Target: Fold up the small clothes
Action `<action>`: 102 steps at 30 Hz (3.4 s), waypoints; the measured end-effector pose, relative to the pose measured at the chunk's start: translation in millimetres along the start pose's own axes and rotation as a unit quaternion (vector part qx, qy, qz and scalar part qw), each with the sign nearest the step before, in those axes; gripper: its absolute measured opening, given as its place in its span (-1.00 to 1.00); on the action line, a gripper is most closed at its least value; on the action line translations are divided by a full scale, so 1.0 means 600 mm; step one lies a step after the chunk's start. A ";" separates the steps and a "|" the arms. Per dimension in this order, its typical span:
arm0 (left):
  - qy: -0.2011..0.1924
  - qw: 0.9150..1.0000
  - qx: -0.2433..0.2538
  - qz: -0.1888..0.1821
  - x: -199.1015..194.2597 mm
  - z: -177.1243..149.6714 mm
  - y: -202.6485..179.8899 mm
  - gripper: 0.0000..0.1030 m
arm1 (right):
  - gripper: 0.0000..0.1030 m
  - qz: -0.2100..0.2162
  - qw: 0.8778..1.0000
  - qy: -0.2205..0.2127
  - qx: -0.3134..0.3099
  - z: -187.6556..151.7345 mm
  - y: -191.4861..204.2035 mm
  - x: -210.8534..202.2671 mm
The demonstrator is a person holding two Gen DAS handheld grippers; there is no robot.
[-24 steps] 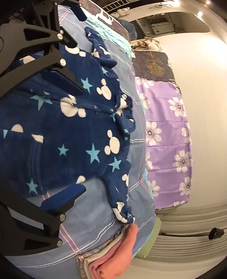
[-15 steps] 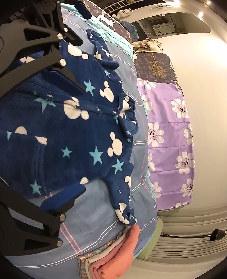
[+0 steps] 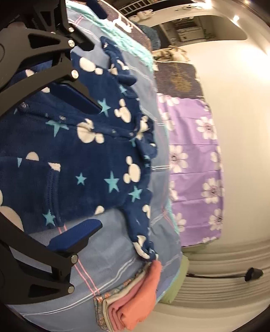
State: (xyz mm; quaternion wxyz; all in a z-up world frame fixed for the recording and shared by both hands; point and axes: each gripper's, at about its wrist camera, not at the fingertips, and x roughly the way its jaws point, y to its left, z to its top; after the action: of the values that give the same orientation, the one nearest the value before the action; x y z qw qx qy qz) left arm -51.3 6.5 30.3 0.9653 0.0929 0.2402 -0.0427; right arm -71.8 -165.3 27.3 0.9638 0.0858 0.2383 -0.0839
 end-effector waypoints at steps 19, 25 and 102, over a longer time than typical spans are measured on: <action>-0.043 0.999 0.022 0.019 -0.090 -0.004 -0.018 0.89 | 0.96 0.009 0.999 -0.038 0.008 -0.004 -0.015 -0.093; -0.060 0.998 0.017 0.019 -0.106 -0.009 -0.020 0.89 | 0.96 0.015 0.999 -0.041 0.010 -0.008 -0.023 -0.105; 0.099 0.988 -0.087 -0.078 0.184 -0.021 0.117 0.50 | 0.96 0.000 0.993 0.061 -0.100 0.022 0.103 0.158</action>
State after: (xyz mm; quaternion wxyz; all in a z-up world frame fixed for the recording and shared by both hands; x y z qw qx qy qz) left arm 49.4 73.7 -21.7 0.9351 -0.0070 0.3435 -0.0869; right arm 29.2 -119.4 1.8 0.9513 -0.0061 0.3034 -0.0538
